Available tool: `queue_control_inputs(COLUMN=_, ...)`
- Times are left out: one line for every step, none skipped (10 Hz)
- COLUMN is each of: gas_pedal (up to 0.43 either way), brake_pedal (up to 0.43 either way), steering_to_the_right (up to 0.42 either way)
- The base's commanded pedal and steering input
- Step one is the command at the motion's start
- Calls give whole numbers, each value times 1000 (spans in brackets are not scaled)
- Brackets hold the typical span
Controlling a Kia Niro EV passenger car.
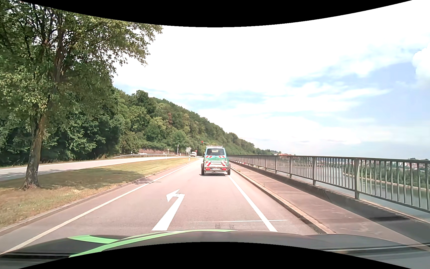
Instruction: Follow the waypoints while adhering to traffic rules and regulations
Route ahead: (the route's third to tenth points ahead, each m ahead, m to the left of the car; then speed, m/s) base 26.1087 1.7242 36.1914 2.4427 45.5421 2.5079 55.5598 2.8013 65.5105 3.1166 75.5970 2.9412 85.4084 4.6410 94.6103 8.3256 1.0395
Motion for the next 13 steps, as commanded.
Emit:
queue_control_inputs(gas_pedal=209, brake_pedal=0, steering_to_the_right=-31)
queue_control_inputs(gas_pedal=228, brake_pedal=0, steering_to_the_right=-31)
queue_control_inputs(gas_pedal=228, brake_pedal=0, steering_to_the_right=-29)
queue_control_inputs(gas_pedal=228, brake_pedal=0, steering_to_the_right=-27)
queue_control_inputs(gas_pedal=228, brake_pedal=0, steering_to_the_right=-24)
queue_control_inputs(gas_pedal=228, brake_pedal=0, steering_to_the_right=-21)
queue_control_inputs(gas_pedal=228, brake_pedal=0, steering_to_the_right=-18)
queue_control_inputs(gas_pedal=228, brake_pedal=0, steering_to_the_right=-16)
queue_control_inputs(gas_pedal=228, brake_pedal=0, steering_to_the_right=-15)
queue_control_inputs(gas_pedal=240, brake_pedal=0, steering_to_the_right=-15)
queue_control_inputs(gas_pedal=248, brake_pedal=0, steering_to_the_right=-14)
queue_control_inputs(gas_pedal=260, brake_pedal=0, steering_to_the_right=-12)
queue_control_inputs(gas_pedal=268, brake_pedal=0, steering_to_the_right=-11)
